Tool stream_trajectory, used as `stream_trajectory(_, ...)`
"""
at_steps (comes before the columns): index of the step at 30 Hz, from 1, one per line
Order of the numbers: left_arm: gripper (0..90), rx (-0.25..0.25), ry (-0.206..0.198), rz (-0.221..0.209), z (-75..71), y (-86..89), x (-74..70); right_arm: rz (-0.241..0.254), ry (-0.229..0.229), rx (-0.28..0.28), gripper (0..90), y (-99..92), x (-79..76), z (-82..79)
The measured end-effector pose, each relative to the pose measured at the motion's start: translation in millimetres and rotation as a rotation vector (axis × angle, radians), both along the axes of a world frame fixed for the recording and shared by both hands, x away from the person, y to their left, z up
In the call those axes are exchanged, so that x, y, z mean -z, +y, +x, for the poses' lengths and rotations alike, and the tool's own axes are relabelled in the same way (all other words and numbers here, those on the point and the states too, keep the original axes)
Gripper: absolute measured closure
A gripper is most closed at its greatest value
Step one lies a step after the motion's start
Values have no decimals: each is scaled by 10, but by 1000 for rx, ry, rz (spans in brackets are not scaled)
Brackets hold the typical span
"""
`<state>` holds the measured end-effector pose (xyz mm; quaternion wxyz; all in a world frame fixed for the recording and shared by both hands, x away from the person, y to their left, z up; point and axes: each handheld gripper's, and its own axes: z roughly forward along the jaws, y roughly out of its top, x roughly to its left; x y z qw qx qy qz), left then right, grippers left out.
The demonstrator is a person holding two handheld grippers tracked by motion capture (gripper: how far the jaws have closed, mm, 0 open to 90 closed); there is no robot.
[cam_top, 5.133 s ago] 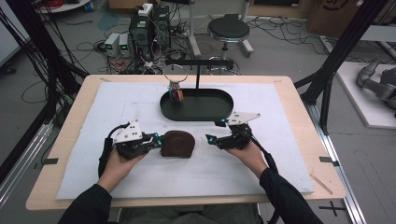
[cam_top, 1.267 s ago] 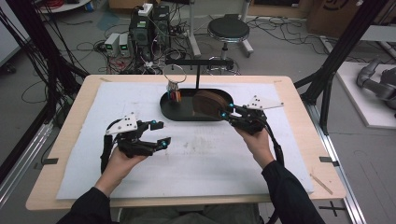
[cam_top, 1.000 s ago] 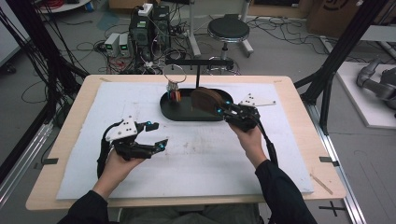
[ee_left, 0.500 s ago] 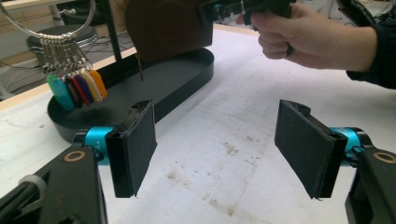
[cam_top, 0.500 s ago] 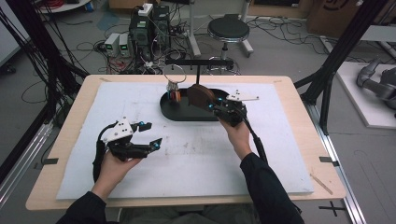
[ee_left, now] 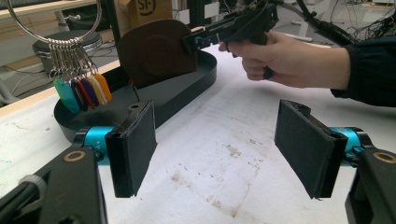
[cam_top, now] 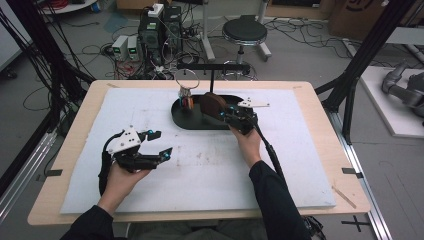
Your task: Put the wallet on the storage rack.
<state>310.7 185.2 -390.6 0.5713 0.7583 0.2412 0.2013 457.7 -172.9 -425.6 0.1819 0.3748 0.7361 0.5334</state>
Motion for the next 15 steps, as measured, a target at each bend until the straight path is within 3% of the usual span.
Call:
stream_trajectory(5, 293, 4, 0, 6, 9, -20, 13, -21, -26, 37, 701, 2, 32, 23)
stream_trajectory(9, 293, 12, -3, 6, 13, -36, 16, -87, 3, 75, 699, -17, 83, 52)
stream_trajectory(11, 293, 13, -4, 3, 11, -42, 18, -72, 22, 77, 698, -46, 93, 64)
stream_trajectory(15, 293, 15, -1, 4, 15, -45, 23, -94, 2, 91, 688, -26, 90, 56)
